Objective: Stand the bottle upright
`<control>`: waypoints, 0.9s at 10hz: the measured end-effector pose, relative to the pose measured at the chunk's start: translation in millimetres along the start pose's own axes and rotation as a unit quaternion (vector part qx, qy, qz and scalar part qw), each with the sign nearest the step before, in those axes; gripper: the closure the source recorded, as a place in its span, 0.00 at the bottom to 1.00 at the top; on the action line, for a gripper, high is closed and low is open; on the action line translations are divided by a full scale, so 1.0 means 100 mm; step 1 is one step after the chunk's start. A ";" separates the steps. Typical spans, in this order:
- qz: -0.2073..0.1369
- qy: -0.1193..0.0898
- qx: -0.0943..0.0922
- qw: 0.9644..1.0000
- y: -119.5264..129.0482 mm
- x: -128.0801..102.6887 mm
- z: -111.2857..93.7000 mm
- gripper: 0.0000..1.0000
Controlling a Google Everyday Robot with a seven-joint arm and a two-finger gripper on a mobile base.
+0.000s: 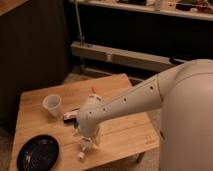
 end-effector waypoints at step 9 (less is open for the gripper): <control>-0.003 -0.064 0.017 0.998 -0.02 0.03 0.34 0.25</control>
